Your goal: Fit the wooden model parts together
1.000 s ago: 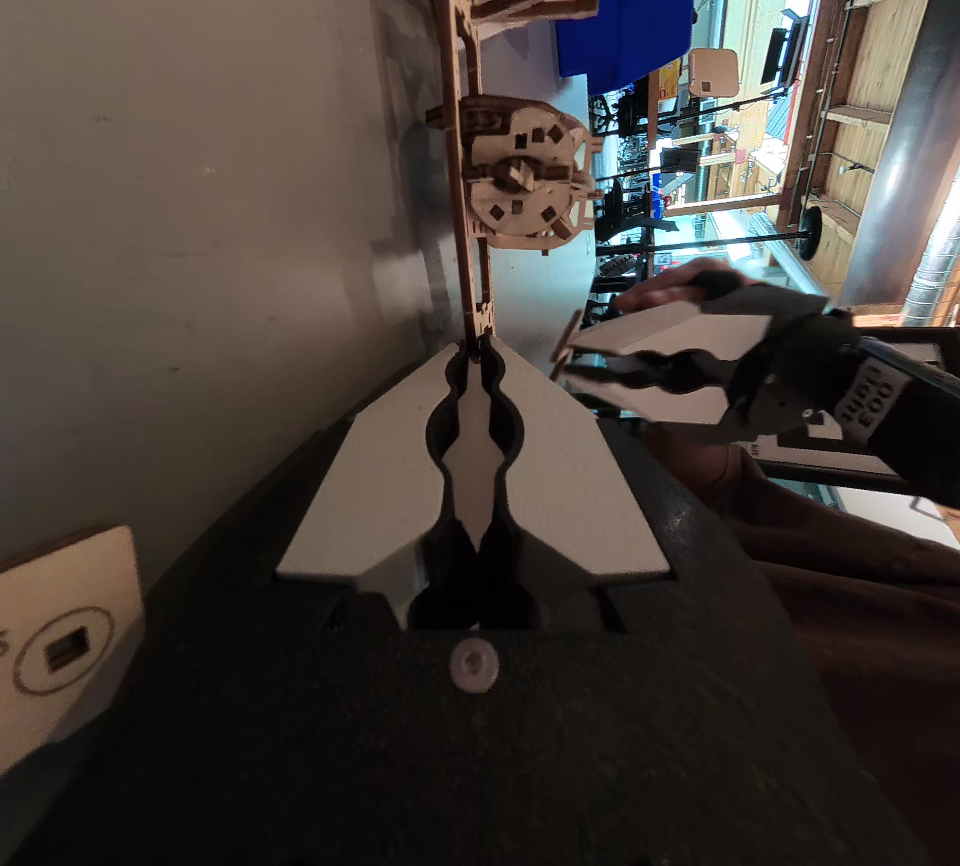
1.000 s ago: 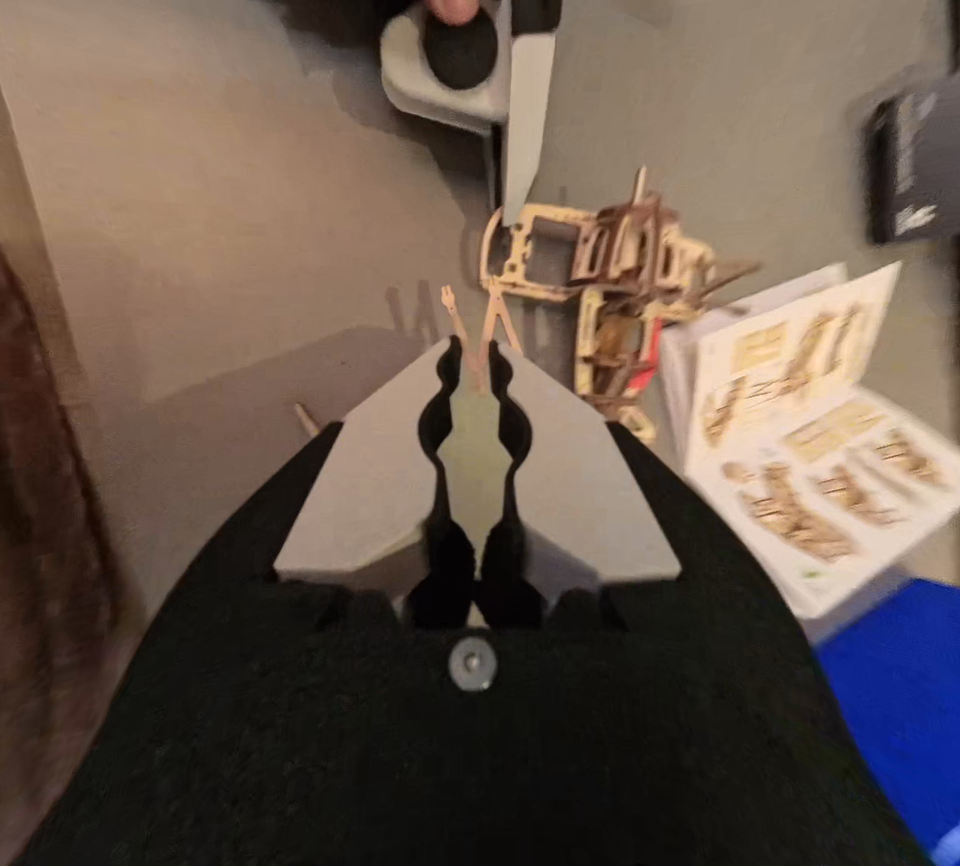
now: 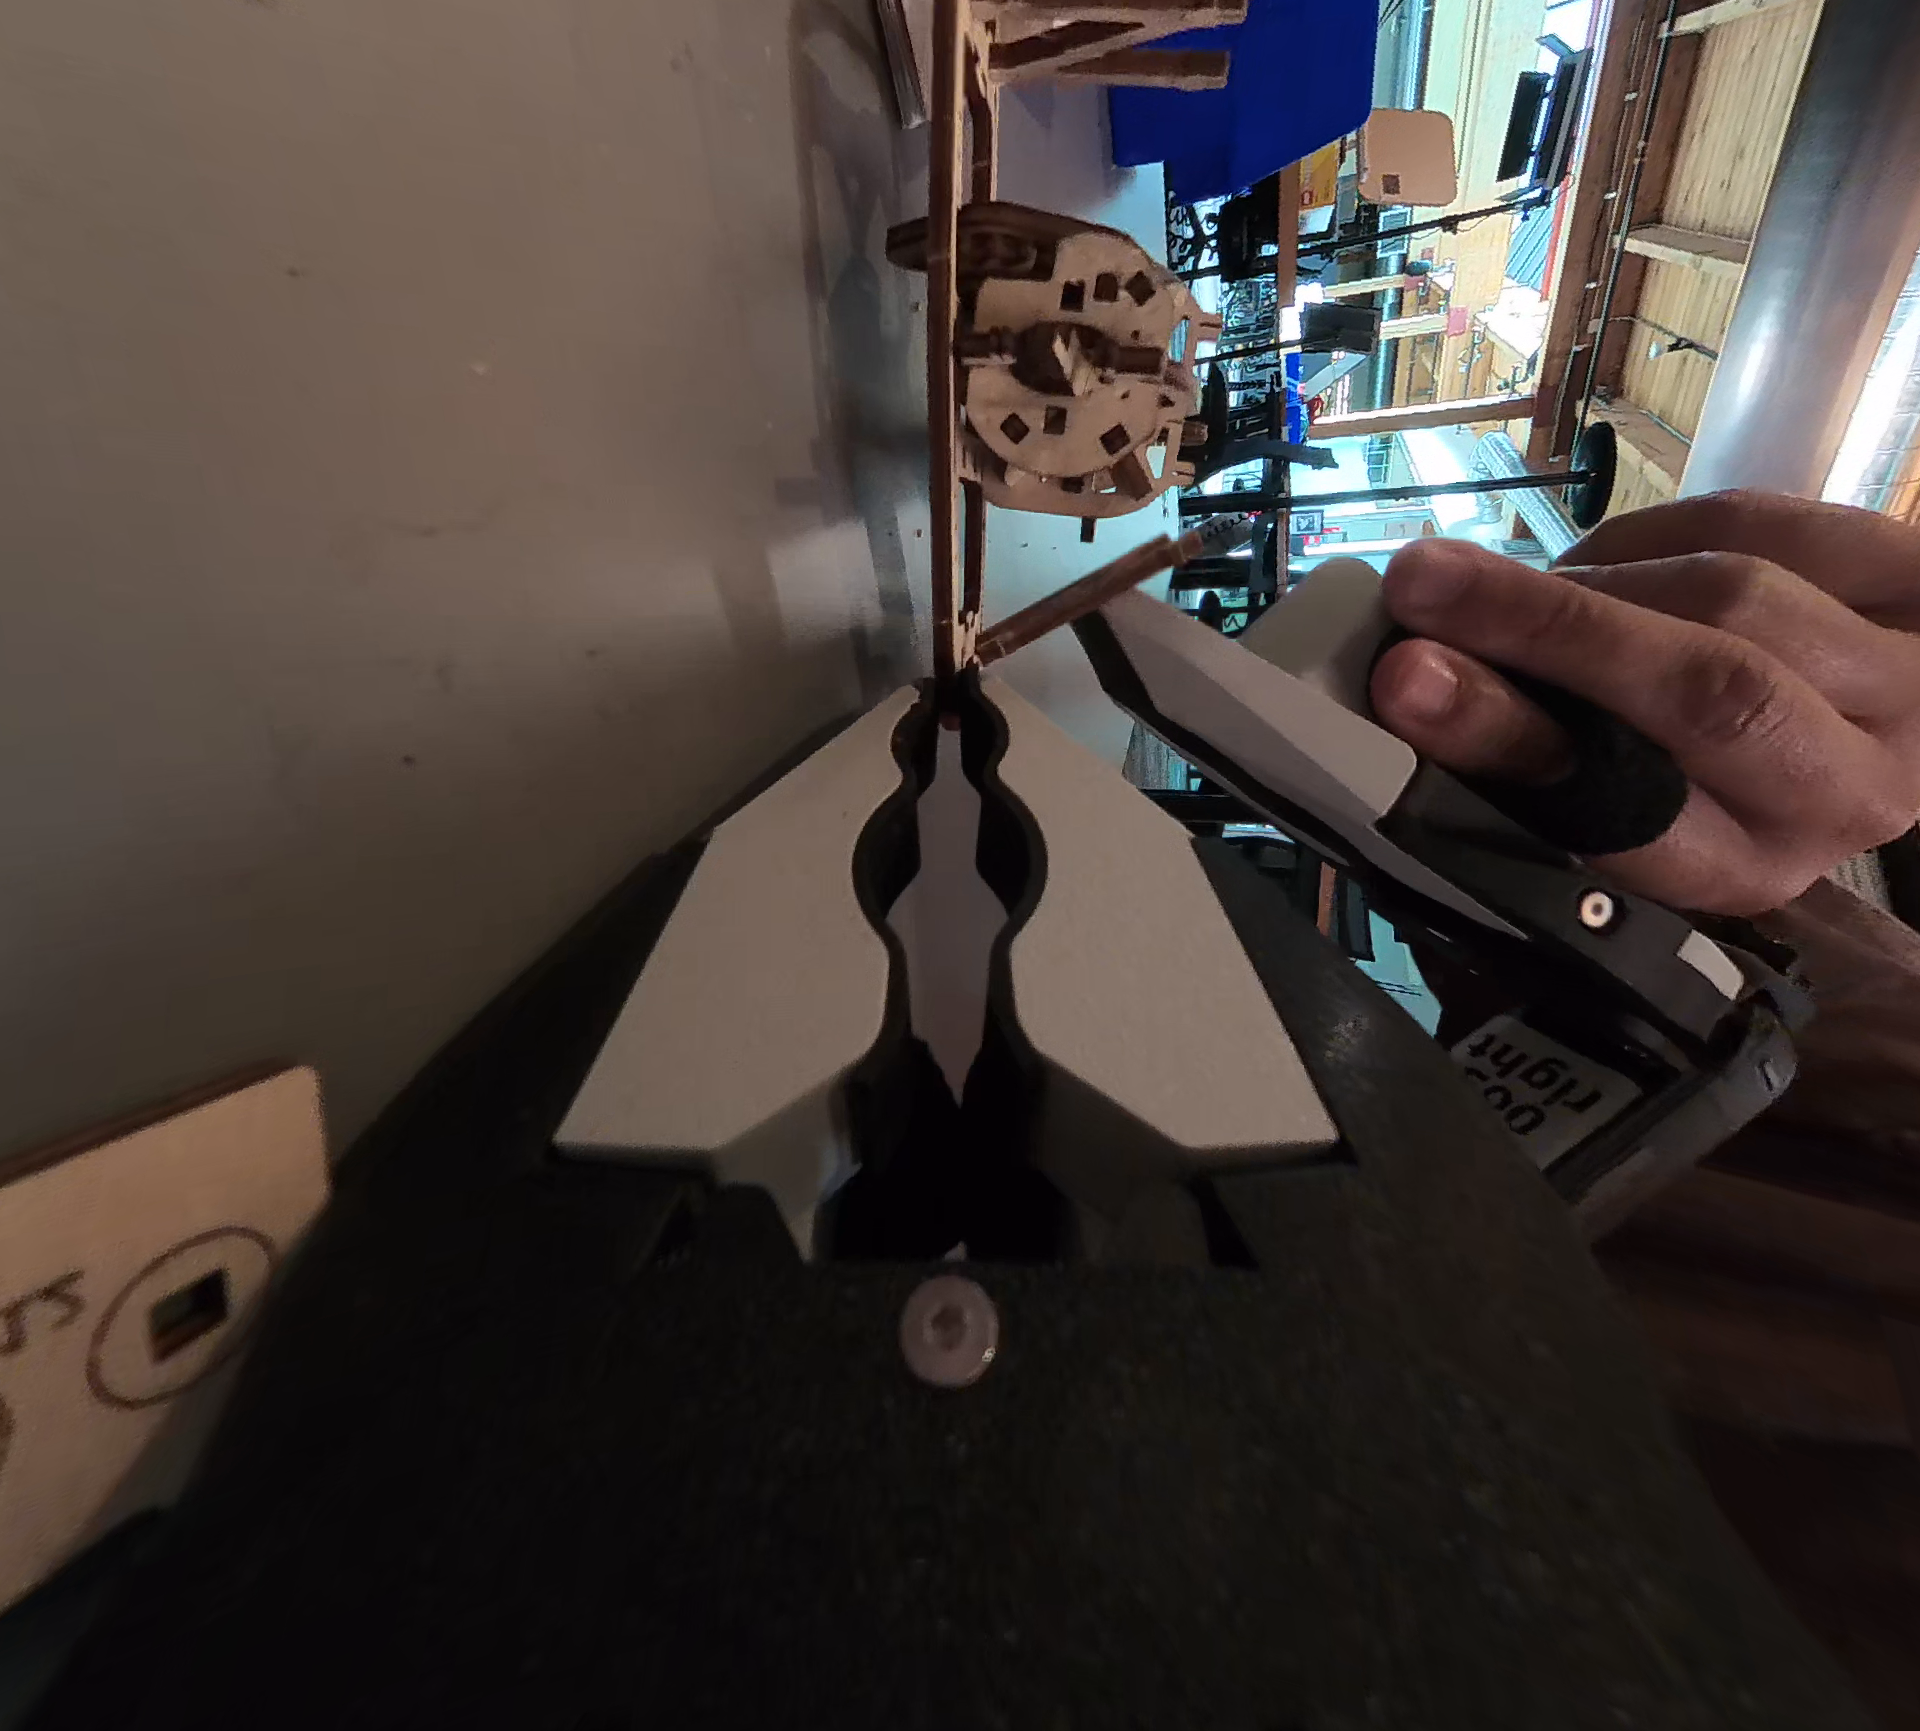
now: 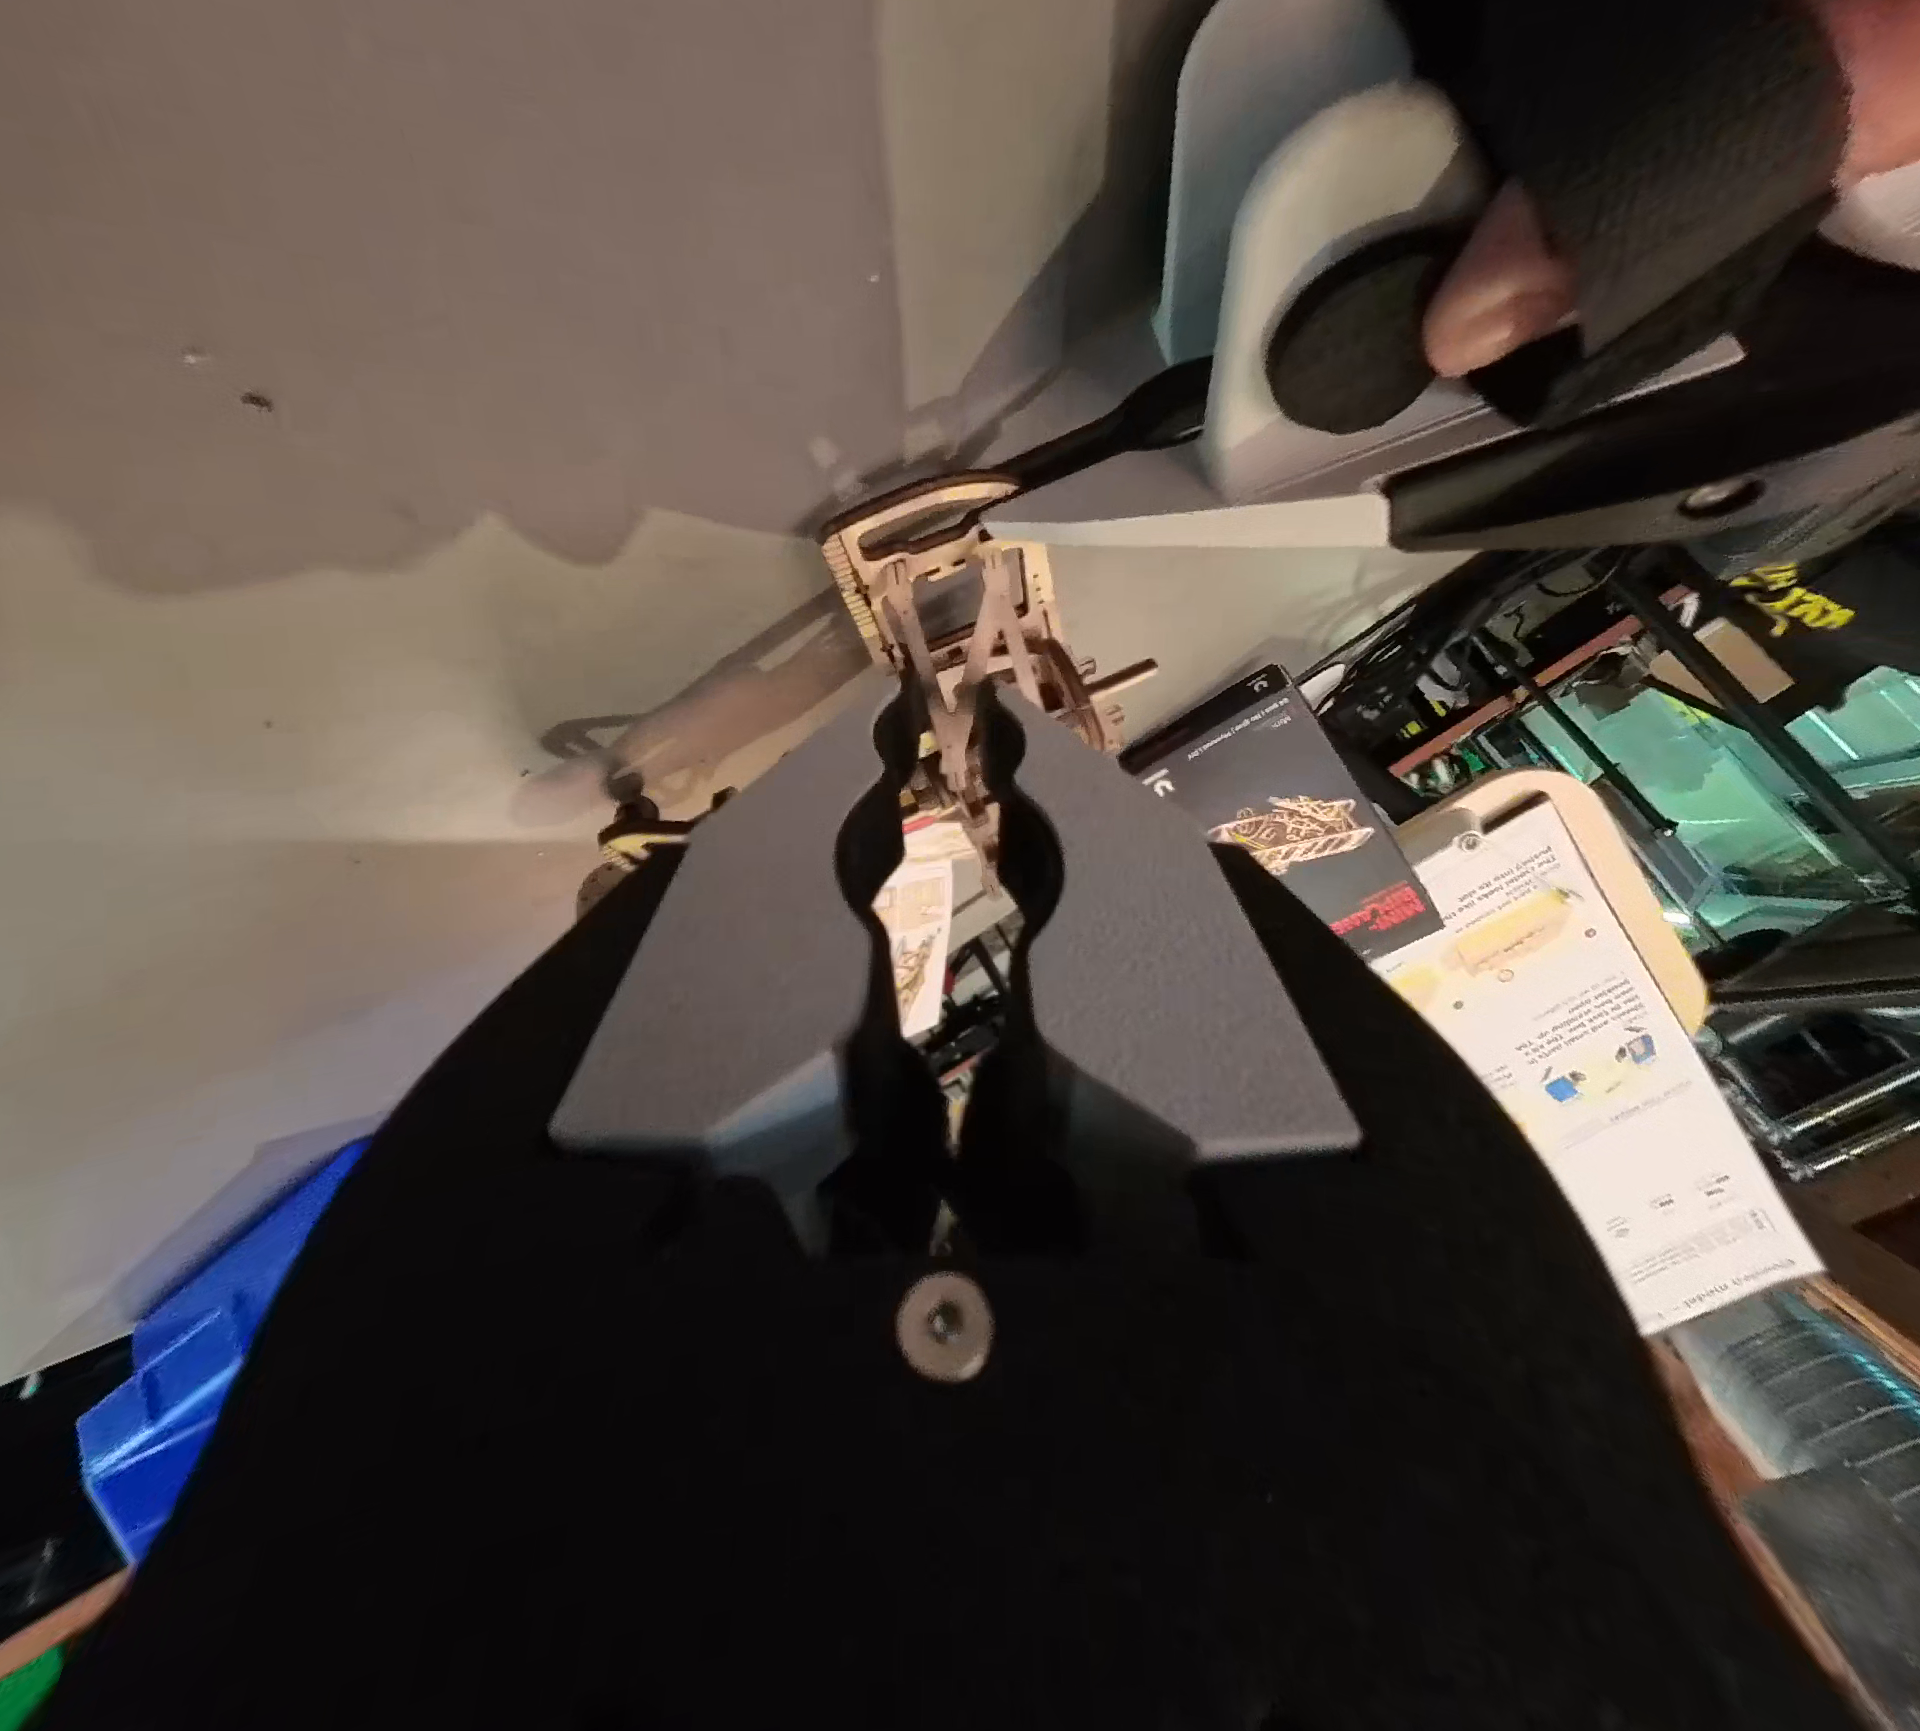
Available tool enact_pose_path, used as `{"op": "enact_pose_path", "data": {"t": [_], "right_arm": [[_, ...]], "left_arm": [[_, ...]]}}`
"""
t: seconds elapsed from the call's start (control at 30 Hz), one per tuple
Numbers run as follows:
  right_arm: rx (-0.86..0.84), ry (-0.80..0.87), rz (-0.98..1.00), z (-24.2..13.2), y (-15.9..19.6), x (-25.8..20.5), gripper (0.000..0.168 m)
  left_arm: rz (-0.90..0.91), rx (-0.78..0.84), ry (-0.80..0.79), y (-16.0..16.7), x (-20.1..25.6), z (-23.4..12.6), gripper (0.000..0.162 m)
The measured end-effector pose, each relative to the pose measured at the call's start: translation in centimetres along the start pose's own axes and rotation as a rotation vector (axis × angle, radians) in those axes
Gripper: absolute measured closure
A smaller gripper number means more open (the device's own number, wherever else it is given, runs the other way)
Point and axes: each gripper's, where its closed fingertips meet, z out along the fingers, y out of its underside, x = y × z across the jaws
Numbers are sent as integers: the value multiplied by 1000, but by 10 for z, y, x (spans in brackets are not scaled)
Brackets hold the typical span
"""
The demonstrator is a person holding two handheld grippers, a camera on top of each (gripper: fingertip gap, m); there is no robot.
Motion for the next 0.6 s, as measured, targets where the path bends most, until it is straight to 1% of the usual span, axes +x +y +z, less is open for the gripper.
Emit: {"op": "enact_pose_path", "data": {"t": [0.03, 0.2, 0.43, 0.57, 0.6], "right_arm": [[-4, 3, -13, 2, 0, 0, 160], [-52, 5, -25, 3, 1, 1, 159], [-74, 23, 28, -2, -1, -3, 159], [-22, 30, 113, -8, -8, -3, 157], [4, 23, 150, -11, -10, -4, 153]], "left_arm": [[0, 0, 0, 0, 0, 0, 162], [0, 11, -11, -1, -1, 0, 162], [0, 27, -25, -3, -2, 1, 162], [-1, 31, -21, -4, -2, 1, 161], [-1, 31, -20, -4, -2, 1, 161]]}}
